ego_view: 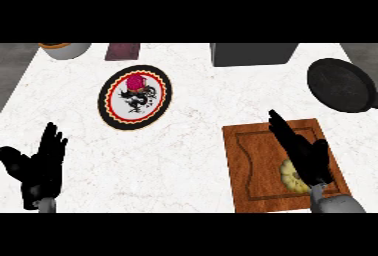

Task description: Pick the squash from the cutting board and place it in the pan

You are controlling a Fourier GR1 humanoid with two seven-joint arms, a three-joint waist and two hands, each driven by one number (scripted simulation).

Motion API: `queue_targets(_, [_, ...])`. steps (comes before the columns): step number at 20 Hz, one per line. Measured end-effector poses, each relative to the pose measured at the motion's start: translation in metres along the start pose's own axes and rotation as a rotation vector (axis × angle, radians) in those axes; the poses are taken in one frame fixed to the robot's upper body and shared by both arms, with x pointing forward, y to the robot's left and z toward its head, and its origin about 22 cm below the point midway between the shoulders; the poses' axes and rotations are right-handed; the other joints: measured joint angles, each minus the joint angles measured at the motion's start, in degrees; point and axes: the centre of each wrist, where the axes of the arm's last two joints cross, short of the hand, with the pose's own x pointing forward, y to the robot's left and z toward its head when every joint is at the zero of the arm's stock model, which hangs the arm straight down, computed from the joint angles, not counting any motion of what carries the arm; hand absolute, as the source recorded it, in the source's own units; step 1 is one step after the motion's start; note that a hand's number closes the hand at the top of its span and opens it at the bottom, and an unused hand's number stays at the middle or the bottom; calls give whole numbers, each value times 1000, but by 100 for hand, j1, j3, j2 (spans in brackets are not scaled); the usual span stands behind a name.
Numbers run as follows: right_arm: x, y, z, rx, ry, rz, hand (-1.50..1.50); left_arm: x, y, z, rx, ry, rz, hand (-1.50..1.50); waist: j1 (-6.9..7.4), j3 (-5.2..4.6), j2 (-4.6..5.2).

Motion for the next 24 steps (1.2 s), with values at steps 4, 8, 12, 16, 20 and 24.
queue_targets(4, [21, -33, -8, -65, -3, 146, -150, 22, -11, -3, -150, -110, -97, 0, 106, -93, 40])
queue_targets(8, [50, -81, -6, -150, 33, 554, 150, 44, -27, -3, -317, -219, -194, 0, 59, -207, 44])
queue_targets(12, [51, -98, 1, -326, -21, 825, -150, 51, -40, -1, -452, -252, -247, 0, 46, -176, 50])
queue_targets(16, [24, -89, 25, -404, -51, 887, -150, 57, -46, -5, -511, -273, -273, 0, 72, -158, 44])
queue_targets(20, [26, -82, 41, -346, 45, 1015, -150, 65, -51, -4, -549, -280, -283, 0, 111, -156, 40])
queue_targets(24, [48, -72, 42, -308, 169, 1184, -150, 69, -56, -4, -567, -282, -282, 0, 155, -162, 41])
